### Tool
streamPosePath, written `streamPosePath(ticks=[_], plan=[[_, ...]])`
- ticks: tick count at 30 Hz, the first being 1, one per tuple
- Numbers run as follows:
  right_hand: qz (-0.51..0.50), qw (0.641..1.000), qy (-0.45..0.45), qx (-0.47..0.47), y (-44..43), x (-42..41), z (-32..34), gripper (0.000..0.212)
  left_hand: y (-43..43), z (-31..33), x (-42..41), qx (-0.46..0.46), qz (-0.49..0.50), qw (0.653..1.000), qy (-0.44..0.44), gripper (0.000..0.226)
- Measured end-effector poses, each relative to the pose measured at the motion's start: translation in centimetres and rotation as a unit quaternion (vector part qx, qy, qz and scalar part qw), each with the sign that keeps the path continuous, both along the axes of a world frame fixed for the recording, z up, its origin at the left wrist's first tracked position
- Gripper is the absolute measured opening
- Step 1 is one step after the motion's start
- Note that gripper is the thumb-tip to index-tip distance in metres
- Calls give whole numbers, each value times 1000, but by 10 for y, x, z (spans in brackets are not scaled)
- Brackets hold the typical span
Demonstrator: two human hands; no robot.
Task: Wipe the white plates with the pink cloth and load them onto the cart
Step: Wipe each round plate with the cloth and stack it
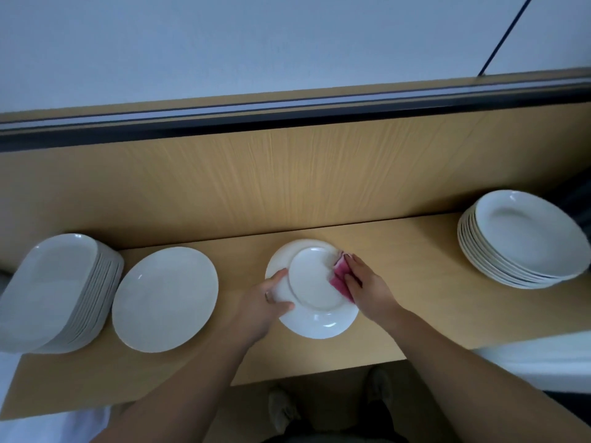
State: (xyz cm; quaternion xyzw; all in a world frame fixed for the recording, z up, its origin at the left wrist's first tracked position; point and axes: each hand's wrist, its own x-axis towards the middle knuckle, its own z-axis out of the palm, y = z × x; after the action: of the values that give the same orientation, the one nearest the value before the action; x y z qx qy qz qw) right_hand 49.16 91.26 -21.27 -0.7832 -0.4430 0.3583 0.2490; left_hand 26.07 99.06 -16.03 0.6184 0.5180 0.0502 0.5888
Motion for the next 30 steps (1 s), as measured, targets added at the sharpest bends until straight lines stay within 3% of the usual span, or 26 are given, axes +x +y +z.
streamPosePath(ticks=[6, 14, 22, 26, 30], plan=[[-61, 998, -12, 0, -20, -23, -4, 47, -4, -4, -2, -30, 24, 999, -31, 60], [-77, 997, -8, 19, -3, -10, 3, 36, -8, -21, 14, 1, 85, 995, -47, 61], [-145, 981, -42, 124, -41, -58, -8, 37, -11, -28, 16, -13, 105, 993, -48, 61], [-82, 982, -49, 164, -56, -65, -3, 30, -14, -28, 16, 23, 71, 997, -27, 62], [41, 962, -167, 210, -46, -34, 7, 31, -16, -27, 15, 55, 32, 998, 4, 62]])
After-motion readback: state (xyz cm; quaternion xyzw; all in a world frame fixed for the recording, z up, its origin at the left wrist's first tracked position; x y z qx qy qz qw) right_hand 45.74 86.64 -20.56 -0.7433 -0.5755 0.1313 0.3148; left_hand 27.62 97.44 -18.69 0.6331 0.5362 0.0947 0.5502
